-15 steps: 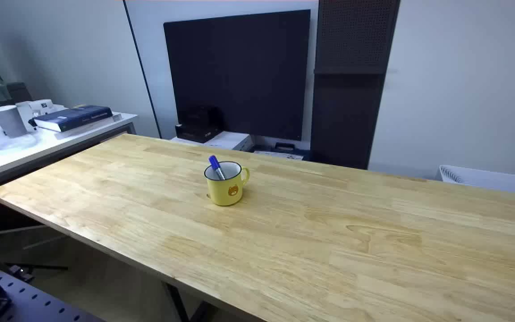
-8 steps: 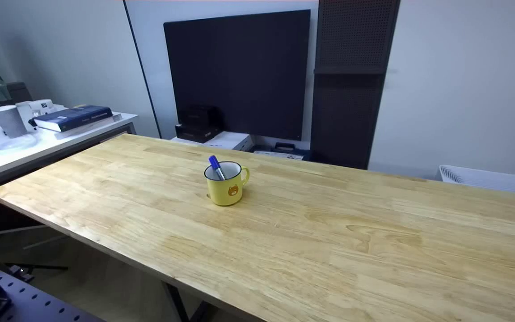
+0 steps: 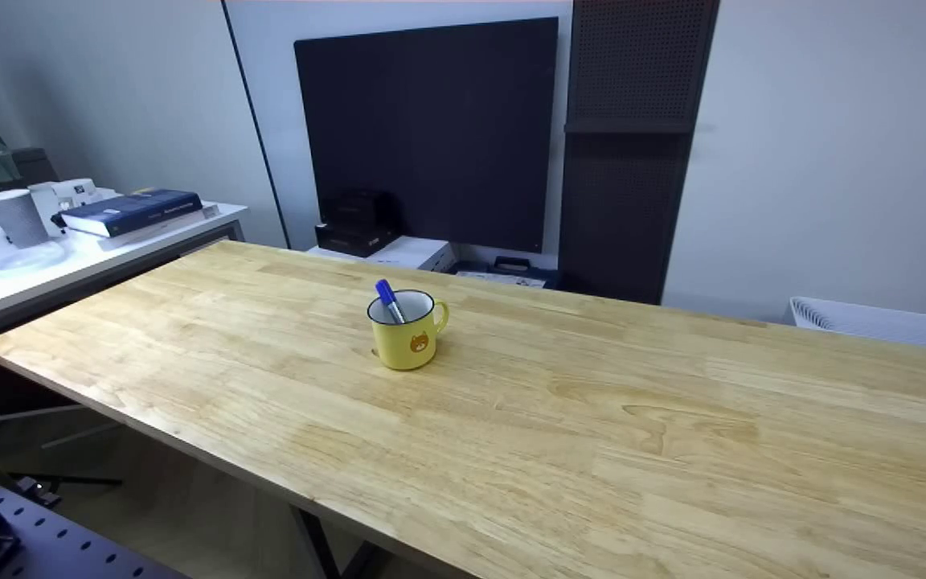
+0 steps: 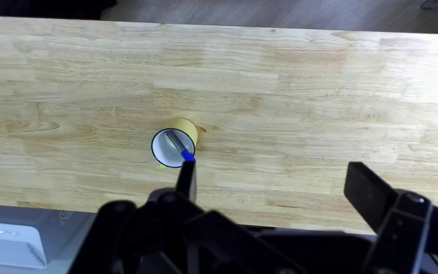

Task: Take the marker from the cup and put it on the table

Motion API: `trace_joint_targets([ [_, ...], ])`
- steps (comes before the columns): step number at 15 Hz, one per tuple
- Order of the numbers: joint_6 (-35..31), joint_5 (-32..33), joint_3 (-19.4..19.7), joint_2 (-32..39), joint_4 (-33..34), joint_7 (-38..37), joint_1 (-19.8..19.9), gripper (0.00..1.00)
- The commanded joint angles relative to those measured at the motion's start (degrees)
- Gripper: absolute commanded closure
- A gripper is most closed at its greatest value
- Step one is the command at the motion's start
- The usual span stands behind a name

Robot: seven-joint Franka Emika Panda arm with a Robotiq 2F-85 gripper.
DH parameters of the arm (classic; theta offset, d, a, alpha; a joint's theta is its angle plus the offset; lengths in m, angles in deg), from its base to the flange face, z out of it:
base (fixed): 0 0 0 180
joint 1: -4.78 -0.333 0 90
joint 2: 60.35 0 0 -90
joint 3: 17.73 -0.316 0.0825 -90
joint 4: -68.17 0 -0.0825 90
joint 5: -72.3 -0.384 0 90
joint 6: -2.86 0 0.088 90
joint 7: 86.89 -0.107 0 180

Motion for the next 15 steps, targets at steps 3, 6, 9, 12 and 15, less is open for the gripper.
trace_joint_targets([
  [3, -5.9, 3.3, 2.3, -3.2, -7.1, -5.5, 3.8, 0.0],
  [6, -11.9, 6.3, 5.9, -5.5, -15.4, -6.9, 8.3, 0.0],
  [9, -24.7, 6.4, 12.1, -6.7, -24.8, -3.6, 12.3, 0.0],
  [12, -38.4, 1.9, 22.4, 1.6, -23.4, 10.3, 11.6, 0.0],
  [15, -40.3, -0.3, 23.8, 1.3, -23.6, 14.9, 12.1, 0.0],
])
